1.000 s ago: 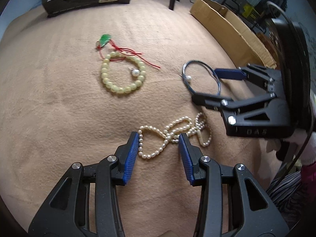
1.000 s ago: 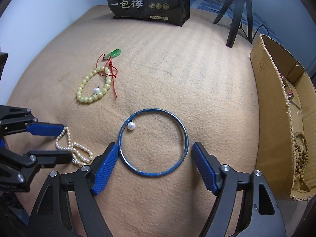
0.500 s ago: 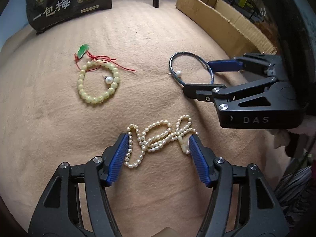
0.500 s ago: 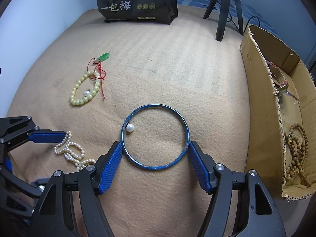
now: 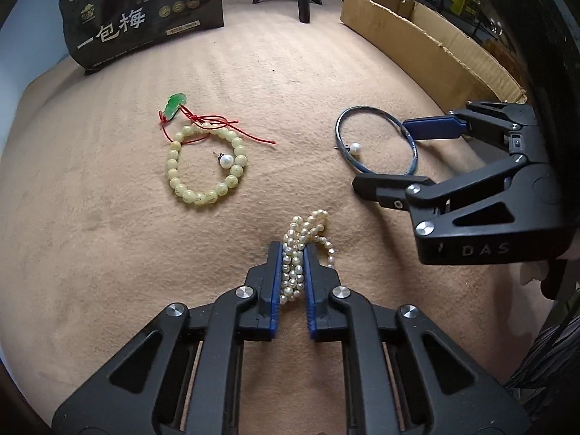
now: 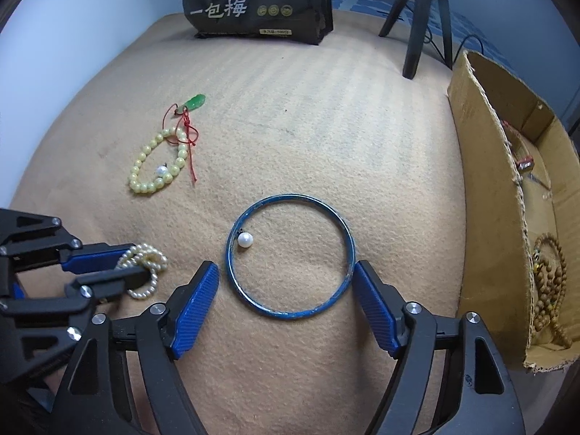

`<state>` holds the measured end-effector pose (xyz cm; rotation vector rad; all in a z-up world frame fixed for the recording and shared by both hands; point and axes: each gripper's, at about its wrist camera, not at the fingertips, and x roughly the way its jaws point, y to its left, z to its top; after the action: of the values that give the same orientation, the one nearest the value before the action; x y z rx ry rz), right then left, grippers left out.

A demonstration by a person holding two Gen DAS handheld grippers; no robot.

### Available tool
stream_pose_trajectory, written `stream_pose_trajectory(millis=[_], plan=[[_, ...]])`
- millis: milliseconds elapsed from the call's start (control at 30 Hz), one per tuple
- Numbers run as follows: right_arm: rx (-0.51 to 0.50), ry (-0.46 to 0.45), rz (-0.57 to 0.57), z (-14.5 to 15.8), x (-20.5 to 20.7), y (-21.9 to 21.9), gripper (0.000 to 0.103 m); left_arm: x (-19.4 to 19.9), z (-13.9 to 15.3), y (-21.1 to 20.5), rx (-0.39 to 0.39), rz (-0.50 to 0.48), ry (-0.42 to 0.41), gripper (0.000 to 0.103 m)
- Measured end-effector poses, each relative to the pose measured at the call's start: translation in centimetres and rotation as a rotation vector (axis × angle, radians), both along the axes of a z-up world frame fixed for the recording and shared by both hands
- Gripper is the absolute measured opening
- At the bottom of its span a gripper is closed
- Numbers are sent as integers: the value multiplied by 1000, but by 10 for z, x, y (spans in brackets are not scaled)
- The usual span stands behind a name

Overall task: Organize jewelry
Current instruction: 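Grasp the pearl strand with the left tool while the right tool grasps the blue bangle, then carry pearls and bangle into the cardboard box and open both tools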

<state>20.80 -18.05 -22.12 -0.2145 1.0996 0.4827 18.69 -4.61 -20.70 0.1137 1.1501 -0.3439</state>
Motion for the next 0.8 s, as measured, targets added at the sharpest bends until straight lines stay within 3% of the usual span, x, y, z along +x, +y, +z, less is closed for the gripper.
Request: stream_pose_trajectory(millis=[333,567,800], plan=[[-4,-42,-16,5,-2,-1,71,-8,17,9,-25,29,-21,8],[45,-100,-42,32,-12,-12,71,-15,54,30,-123,84,-88,6],[102,-169,-45,71,-25,-18,71,-31,101,34,-187,78,-199,6]])
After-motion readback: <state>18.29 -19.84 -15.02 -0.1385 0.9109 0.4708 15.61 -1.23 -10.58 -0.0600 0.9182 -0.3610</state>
